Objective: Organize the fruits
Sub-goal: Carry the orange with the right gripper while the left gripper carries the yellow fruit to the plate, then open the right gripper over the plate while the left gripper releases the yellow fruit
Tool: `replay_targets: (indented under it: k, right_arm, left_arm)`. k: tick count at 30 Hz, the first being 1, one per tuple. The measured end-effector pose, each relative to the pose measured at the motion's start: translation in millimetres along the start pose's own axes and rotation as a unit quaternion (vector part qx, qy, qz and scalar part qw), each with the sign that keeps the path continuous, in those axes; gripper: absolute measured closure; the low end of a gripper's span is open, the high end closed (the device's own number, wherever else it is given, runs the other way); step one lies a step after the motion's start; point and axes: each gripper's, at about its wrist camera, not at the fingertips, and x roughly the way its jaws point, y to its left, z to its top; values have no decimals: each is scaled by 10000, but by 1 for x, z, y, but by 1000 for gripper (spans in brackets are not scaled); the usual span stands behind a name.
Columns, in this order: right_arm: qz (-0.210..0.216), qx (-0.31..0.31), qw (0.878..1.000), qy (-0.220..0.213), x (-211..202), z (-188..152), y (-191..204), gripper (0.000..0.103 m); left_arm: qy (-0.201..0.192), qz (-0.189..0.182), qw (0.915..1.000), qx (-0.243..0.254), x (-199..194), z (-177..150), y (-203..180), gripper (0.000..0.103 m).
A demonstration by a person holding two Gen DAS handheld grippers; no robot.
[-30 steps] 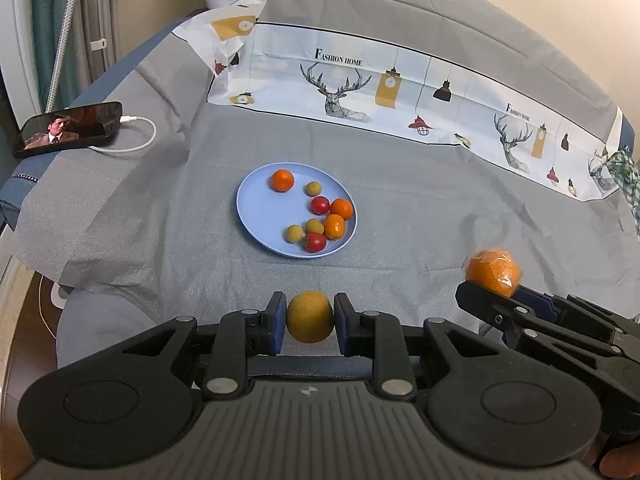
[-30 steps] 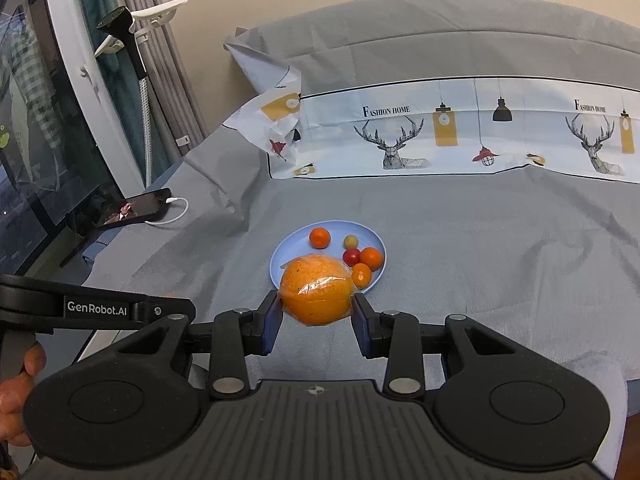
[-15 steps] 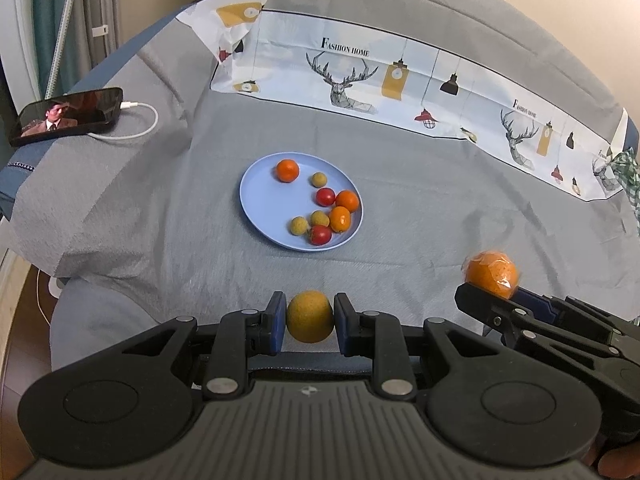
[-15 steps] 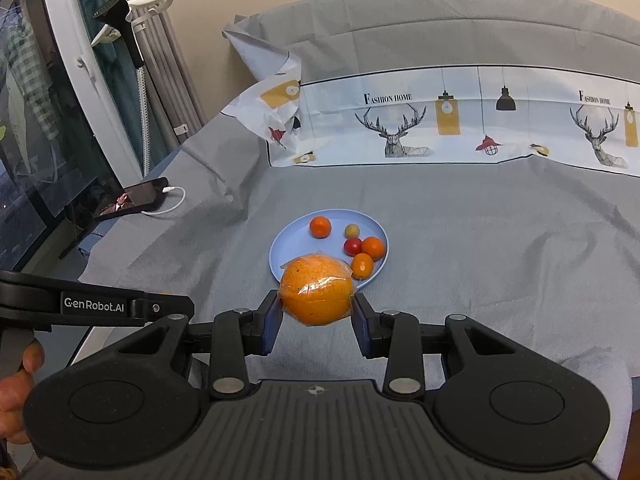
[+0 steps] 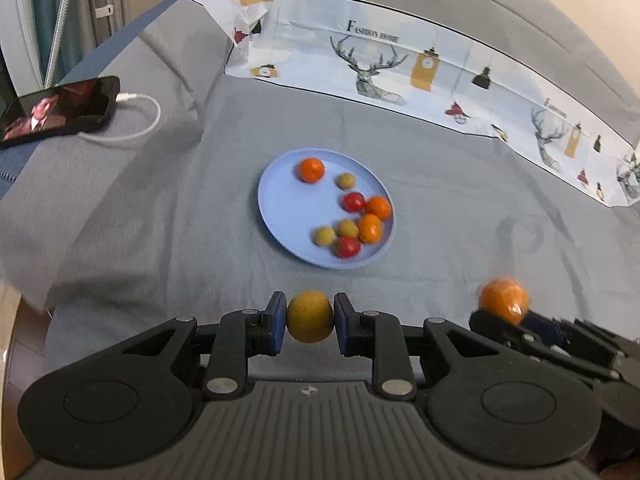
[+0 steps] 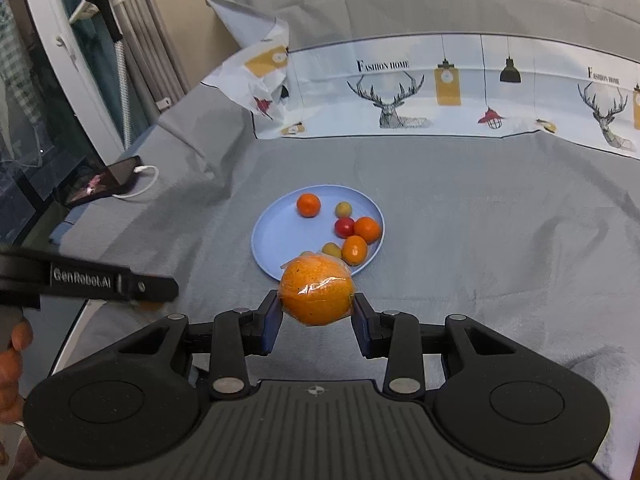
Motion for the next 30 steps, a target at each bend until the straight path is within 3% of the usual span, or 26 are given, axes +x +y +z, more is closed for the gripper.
replay_targets:
  k: [12,19,27,29,30]
  right_arm:
    - [-112,-249,9991,337,96,37,-12,64]
    - [-139,-441,9978,484,160,56,-20,64]
    - [-148,-645,9959,618,209,65,-24,64]
    - [-118,-694,9954,644,216,66,-24,63]
    - [-88,-738,9951,656,219,67,-24,63]
  left_arm:
    - [483,301,9983,124,106,76,-2,75]
    - [730,455,9955,403,171,104,-11,75]
    - [780,661,9926,648,214,121,-14,75]
    - [687,700,9927,700,216,123,-15,65]
    - [640,710,9928,719,216,125,-15,38]
